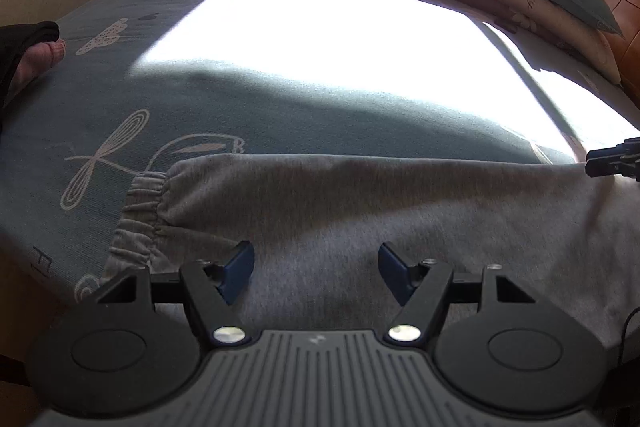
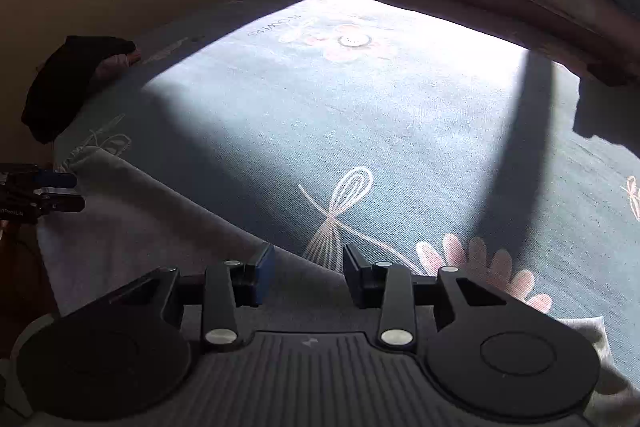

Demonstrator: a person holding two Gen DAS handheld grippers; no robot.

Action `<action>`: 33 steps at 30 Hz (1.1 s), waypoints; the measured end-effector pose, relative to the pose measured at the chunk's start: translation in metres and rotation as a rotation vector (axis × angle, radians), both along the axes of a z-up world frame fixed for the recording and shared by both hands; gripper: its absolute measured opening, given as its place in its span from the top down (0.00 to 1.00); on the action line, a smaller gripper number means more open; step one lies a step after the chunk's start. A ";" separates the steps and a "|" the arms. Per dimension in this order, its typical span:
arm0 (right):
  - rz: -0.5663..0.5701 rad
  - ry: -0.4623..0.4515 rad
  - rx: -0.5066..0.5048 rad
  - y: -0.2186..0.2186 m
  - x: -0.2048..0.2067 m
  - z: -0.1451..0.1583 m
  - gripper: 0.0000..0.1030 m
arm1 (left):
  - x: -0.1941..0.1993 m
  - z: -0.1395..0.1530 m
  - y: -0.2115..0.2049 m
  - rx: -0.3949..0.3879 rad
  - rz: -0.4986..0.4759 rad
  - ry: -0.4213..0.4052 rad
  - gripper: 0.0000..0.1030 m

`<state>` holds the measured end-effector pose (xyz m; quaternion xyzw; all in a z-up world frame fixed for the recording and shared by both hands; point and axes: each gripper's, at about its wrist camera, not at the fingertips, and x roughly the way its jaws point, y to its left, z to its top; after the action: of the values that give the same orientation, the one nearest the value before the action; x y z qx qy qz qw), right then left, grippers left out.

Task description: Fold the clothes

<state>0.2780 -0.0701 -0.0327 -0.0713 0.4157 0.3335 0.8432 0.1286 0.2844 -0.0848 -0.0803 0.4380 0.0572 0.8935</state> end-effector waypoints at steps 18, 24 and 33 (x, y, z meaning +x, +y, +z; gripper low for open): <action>-0.181 -0.222 -0.103 -0.038 -0.022 -0.013 0.33 | 0.008 -0.008 -0.006 0.043 0.019 0.052 0.30; -0.416 -0.080 0.020 -0.099 0.032 -0.042 0.28 | 0.009 -0.009 -0.007 0.044 0.011 0.059 0.23; -0.502 -0.166 0.026 -0.122 0.017 -0.028 0.21 | 0.013 -0.010 -0.010 0.043 0.017 0.058 0.18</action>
<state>0.2951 -0.1923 -0.0608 0.0177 0.3456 0.1123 0.9315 0.1416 0.2749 -0.0950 -0.0630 0.4619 0.0765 0.8814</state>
